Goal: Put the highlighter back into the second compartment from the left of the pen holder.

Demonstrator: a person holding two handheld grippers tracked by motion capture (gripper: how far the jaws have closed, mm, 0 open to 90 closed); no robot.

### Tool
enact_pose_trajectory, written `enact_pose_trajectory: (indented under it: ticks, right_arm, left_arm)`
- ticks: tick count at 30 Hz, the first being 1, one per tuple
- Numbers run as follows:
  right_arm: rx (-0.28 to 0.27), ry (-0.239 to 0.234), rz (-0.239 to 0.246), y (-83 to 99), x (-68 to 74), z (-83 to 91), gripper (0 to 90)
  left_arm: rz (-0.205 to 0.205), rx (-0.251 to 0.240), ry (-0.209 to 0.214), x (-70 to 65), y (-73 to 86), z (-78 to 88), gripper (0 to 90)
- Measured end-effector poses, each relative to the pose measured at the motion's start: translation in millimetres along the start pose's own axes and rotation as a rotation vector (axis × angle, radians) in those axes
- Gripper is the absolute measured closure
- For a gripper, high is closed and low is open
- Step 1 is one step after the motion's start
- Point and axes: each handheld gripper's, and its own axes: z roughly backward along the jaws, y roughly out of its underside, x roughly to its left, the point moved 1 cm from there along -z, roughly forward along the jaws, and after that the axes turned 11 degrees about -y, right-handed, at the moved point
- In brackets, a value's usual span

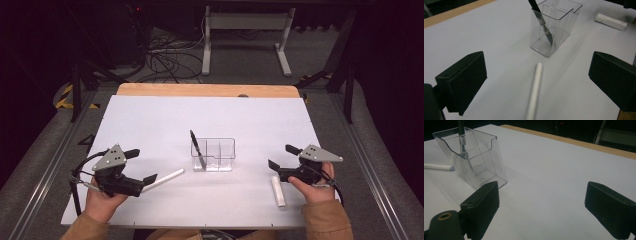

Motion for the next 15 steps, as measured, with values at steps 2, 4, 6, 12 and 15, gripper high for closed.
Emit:
enact_pose_trajectory:
  ticks: [2,4,6,12,15]
  right_arm:
    - [-0.002,0.000,0.000,-0.1,-0.1,0.2,12.7]
    - [-0.004,-0.004,-0.006,-0.2,0.4,0.3,12.9]
    - [-0.006,-0.004,-0.004,-0.3,0.3,0.4,12.9]
    - [-0.007,-0.004,-0.002,-0.6,0.1,0.9,13.1]
    - [-0.008,-0.007,-0.004,-0.5,0.2,0.5,13.1]
  left_arm:
    - [-0.007,0.008,0.001,-0.4,-1.0,-1.6,2.5]
    - [-0.010,0.022,0.003,-1.2,-2.6,-2.5,3.4]
    - [-0.024,0.044,-0.001,-2.1,-4.8,-3.4,4.9]
    - [-0.017,0.136,0.012,-4.1,-12.6,-11.7,9.5]
    - [-0.017,0.178,0.026,-5.2,-15.1,-19.1,11.0]
